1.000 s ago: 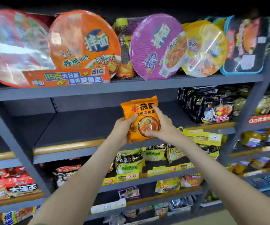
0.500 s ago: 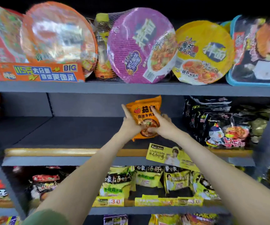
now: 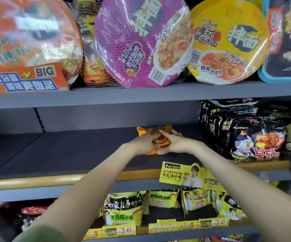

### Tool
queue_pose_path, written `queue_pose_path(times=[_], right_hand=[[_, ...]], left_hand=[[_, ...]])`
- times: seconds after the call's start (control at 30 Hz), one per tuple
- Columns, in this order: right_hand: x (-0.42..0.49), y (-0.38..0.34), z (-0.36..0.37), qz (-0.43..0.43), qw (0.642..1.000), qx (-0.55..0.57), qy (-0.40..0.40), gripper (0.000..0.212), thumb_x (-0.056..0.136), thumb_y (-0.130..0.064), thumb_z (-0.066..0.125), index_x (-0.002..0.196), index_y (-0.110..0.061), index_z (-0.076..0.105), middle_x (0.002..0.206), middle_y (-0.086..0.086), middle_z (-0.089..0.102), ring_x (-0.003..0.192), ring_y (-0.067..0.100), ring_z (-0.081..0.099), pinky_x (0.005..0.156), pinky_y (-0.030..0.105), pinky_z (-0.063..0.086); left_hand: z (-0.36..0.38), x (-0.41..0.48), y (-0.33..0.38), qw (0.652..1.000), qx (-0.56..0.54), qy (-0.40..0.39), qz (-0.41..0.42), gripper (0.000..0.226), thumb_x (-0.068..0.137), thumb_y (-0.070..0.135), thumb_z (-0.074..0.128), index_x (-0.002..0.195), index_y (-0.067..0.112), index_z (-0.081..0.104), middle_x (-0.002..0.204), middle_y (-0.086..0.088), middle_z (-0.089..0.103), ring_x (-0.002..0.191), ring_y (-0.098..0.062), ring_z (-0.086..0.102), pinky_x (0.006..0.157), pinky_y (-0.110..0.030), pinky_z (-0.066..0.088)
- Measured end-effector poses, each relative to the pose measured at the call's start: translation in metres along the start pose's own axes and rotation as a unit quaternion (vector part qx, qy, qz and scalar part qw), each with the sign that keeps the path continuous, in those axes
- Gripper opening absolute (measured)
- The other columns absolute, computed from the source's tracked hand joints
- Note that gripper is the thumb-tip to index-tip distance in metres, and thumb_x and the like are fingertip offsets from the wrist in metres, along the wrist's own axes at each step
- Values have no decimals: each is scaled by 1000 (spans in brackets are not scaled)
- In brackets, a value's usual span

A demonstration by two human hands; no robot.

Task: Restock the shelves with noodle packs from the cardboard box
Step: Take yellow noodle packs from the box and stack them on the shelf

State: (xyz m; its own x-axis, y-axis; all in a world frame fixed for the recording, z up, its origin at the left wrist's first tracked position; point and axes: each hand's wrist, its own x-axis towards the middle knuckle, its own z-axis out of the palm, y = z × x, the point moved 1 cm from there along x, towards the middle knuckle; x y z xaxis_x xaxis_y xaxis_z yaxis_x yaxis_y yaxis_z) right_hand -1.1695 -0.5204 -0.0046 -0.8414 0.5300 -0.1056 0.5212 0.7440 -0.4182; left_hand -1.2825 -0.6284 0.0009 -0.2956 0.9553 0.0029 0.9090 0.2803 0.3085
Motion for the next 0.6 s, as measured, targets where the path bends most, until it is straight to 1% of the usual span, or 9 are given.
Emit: queue_pose_path(times=[0.07,0.13,0.17,0.2,0.23,0.3,0.37,0.47,0.6], right_hand=[[5,0,-2,-14,1000,-27,8,99,80,-52,68,152,-37,1,158,3,-21,144,28,-18,117,46,2],[12,1,-5,-38,999,-38,3,104,79,-52,69,151,-39,-6,156,-3,-25,143,23,-22,117,46,-1],[14,1,-6,-47,998,-35,-12,106,79,-51,70,150,-39,-9,156,-5,-25,143,21,-22,117,45,-1],[17,2,-7,-55,997,-35,-28,107,80,-50,69,150,-38,-11,156,-6,-23,144,19,-19,118,43,0],[20,3,-7,-62,996,-40,-42,107,80,-50,69,150,-36,-11,157,-7,-21,145,18,-15,118,40,2],[24,5,-6,-71,996,-47,-41,107,81,-52,68,151,-32,-10,158,-7,-16,146,16,-8,119,35,6],[26,8,-3,-83,995,-55,-14,106,81,-53,66,152,-26,-7,159,-4,-12,147,16,-4,119,32,8],[24,17,2,-96,993,-57,28,103,83,-52,64,153,-22,-6,160,-2,-12,146,15,-7,119,35,10],[20,24,-5,-115,983,-73,125,101,88,-40,65,151,-20,-11,158,-2,-20,145,17,-17,117,39,6]], left_hand=[[-3,6,-6,1000,6,-7,-6,59,100,37,42,152,29,15,161,-4,-3,148,-22,3,117,-32,10],[-3,11,-14,1000,19,-13,-16,66,99,43,43,152,33,6,160,-7,-7,147,-24,-10,120,-39,4],[-3,12,-16,999,25,-18,-19,68,98,45,43,152,34,4,160,-7,-8,146,-24,-13,120,-41,3],[-1,13,-18,999,24,-24,-20,69,98,46,43,152,33,3,160,-6,-8,146,-24,-12,120,-41,4],[0,13,-18,999,20,-29,-18,68,99,46,42,153,33,3,160,-5,-9,147,-25,-6,119,-39,9],[1,11,-17,1000,10,-25,0,66,100,44,41,153,33,3,160,-3,-9,147,-25,4,117,-36,16],[3,12,-15,1000,3,-11,18,65,100,41,41,153,30,6,160,-3,-8,147,-25,4,118,-37,16],[8,16,-14,1000,-8,6,28,66,99,38,46,153,30,8,160,0,-13,147,-31,-5,119,-47,10],[4,30,-2,996,32,45,67,73,100,27,48,153,26,-3,156,6,-24,142,-34,-21,118,-50,5]])
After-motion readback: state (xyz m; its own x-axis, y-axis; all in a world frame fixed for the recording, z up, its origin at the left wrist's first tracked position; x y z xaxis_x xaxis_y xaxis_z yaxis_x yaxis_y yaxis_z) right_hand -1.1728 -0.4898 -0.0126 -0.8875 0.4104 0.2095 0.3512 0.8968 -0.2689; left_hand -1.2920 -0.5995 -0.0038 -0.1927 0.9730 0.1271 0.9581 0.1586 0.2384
